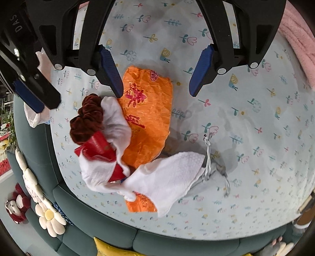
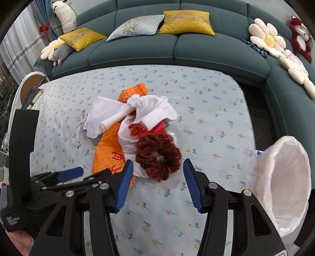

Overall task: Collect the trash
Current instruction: 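Grasp the orange plastic bag with the left gripper while the right grasps the dark red velvet scrunchie, then carry the orange bag and velvet scrunchie over the bin and open both grippers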

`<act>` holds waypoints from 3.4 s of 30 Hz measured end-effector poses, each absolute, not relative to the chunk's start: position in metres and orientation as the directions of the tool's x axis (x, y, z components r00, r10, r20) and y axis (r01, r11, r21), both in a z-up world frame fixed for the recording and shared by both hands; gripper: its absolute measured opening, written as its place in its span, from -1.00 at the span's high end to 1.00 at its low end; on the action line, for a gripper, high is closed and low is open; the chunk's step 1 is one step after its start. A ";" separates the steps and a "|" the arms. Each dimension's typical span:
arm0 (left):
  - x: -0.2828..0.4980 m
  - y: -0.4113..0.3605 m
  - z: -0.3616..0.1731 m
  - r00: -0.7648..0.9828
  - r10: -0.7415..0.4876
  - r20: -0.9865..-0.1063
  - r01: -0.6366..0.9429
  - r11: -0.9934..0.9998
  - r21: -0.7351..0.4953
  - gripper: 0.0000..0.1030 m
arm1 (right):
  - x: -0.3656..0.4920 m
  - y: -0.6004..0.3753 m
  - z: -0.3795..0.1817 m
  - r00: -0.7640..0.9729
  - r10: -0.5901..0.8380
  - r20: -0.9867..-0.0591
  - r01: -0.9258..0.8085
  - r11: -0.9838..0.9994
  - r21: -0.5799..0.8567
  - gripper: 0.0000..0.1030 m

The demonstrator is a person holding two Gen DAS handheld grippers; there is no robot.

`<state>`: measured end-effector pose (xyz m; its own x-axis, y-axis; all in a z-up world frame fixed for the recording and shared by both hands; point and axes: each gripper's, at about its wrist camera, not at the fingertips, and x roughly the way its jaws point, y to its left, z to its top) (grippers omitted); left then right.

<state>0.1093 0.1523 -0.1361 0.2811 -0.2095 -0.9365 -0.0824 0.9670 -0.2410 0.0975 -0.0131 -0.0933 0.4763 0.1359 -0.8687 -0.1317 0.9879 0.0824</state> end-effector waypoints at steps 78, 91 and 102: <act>0.055 -0.122 0.001 0.351 -0.404 -0.845 0.457 0.861 -0.222 0.58 | -0.007 -0.276 -0.020 0.669 -0.058 -0.741 0.250 0.957 0.150 0.83; 0.055 -0.163 -0.008 0.308 -0.427 -0.850 0.485 0.839 -0.246 0.34 | -0.017 -0.312 -0.035 0.651 -0.082 -0.755 0.321 0.931 0.176 0.69; 0.057 -0.145 -0.012 0.332 -0.394 -0.857 0.443 0.867 -0.227 0.21 | -0.018 -0.306 -0.028 0.659 -0.099 -0.746 0.318 0.935 0.158 0.54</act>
